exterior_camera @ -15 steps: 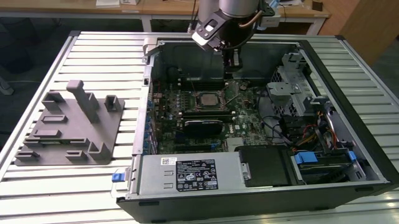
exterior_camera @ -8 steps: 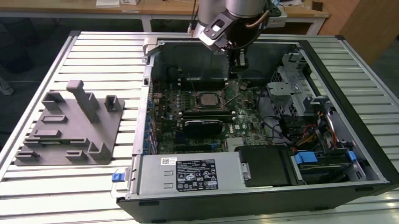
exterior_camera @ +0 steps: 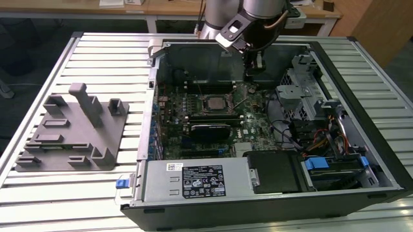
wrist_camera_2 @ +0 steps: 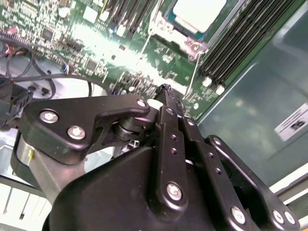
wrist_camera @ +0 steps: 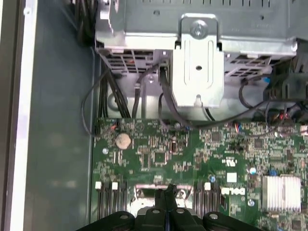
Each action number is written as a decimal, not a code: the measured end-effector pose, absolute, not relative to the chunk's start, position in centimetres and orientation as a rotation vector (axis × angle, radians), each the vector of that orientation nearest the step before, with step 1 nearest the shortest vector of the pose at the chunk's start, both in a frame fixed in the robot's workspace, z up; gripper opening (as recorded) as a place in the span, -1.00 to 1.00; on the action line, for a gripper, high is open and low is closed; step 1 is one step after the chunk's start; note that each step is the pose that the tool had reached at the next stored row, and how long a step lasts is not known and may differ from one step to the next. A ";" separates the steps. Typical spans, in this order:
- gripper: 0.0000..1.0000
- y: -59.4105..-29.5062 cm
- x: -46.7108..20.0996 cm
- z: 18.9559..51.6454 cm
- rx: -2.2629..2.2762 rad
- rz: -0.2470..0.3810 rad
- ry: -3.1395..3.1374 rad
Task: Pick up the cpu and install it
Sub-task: 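Close the cpu cover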
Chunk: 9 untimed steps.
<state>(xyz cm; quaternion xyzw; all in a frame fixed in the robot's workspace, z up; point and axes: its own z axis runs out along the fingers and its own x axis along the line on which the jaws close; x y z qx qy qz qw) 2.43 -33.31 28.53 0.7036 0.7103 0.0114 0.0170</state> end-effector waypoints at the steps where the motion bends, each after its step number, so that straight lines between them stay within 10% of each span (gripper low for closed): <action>1: -0.79 -33.3 2.7 28.5 2.187 0.034 2.208; 9: -0.79 -33.3 4.3 27.3 2.195 0.018 2.216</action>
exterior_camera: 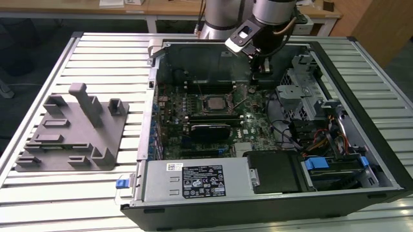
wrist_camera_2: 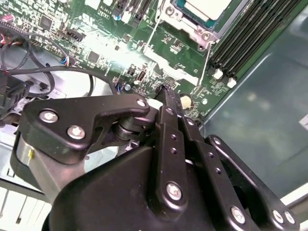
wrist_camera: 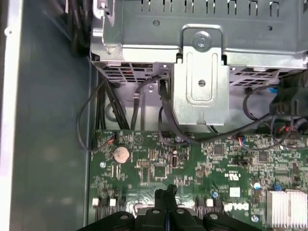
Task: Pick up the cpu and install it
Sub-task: 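Close the cpu cover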
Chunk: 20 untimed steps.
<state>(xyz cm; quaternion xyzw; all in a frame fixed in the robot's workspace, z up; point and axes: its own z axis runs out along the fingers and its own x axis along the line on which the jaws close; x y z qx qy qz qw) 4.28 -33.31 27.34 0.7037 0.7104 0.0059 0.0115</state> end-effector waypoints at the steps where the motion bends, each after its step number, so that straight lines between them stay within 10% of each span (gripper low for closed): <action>1: -0.79 -33.3 4.4 27.2 2.195 0.016 2.217; 20: -0.79 -33.3 5.4 24.6 2.211 -0.017 2.232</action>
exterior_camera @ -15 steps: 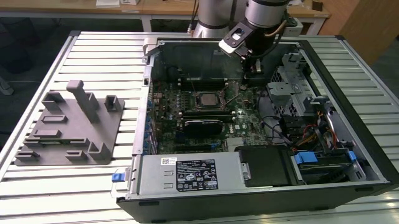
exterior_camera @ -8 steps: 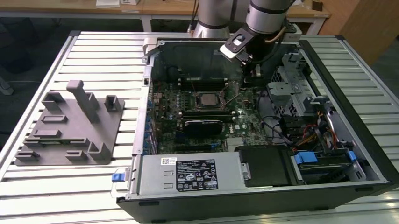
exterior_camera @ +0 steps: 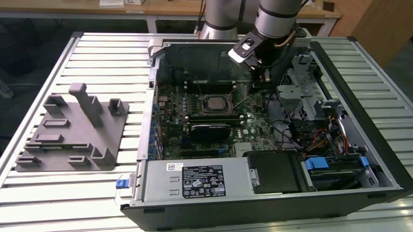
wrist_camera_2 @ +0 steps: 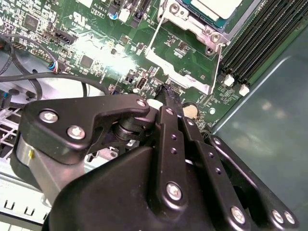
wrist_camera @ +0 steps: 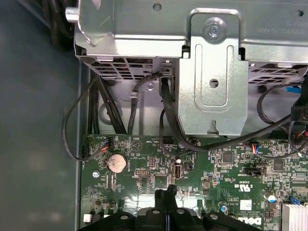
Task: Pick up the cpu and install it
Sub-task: 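Close the cpu cover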
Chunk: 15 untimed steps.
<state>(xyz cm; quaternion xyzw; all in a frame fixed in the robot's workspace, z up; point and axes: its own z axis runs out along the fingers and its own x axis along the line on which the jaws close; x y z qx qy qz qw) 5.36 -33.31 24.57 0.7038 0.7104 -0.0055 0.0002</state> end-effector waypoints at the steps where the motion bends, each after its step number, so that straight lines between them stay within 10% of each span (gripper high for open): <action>1: -0.79 -33.3 5.4 24.6 2.211 -0.017 2.232; 15: -0.79 -33.3 3.5 24.5 2.211 -0.017 2.231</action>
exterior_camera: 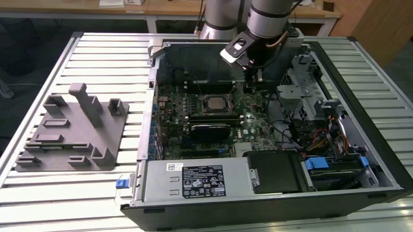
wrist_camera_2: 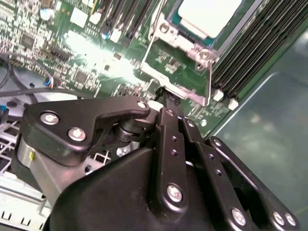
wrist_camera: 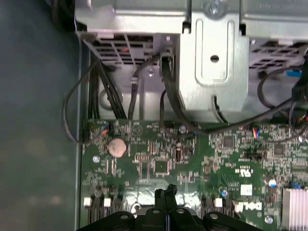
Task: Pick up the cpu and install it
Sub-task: 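Close the cpu cover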
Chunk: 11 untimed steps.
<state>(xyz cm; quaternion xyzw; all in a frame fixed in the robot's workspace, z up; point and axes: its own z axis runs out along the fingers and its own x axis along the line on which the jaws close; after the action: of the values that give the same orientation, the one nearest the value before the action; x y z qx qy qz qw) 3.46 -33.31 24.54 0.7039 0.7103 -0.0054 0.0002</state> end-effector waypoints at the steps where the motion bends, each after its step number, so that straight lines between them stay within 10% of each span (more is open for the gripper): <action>1: -0.79 -33.3 3.3 24.5 2.211 -0.017 2.231; 11: -0.79 -33.3 0.8 24.5 2.212 -0.016 2.229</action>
<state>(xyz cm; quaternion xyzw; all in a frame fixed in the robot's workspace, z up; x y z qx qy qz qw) 0.84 -33.31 24.53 0.7044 0.7098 -0.0052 0.0003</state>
